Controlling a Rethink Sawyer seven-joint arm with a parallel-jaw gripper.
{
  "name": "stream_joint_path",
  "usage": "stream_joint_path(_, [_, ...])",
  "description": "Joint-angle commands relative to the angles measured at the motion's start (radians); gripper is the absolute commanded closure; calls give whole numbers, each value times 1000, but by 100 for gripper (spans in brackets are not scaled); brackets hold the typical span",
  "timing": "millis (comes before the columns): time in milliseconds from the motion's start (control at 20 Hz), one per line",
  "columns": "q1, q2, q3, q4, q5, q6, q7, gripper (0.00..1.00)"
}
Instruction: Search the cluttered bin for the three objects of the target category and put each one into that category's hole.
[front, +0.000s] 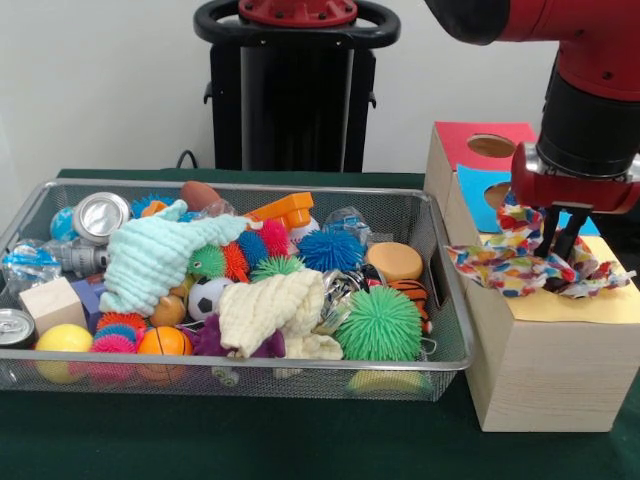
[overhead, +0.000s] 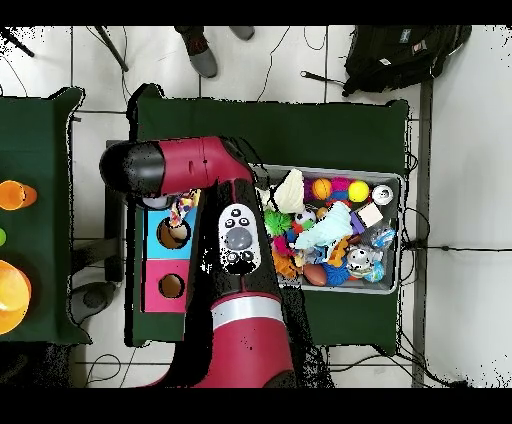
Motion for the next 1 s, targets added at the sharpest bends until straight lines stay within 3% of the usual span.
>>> stream_joint_path(50, [-14,11,31,135,25,-84,124,100])
stream_joint_path(600, [-4,14,41,185,47,-165,153,100])
stream_joint_path(1000, [23,44,38,171,69,-202,190,100])
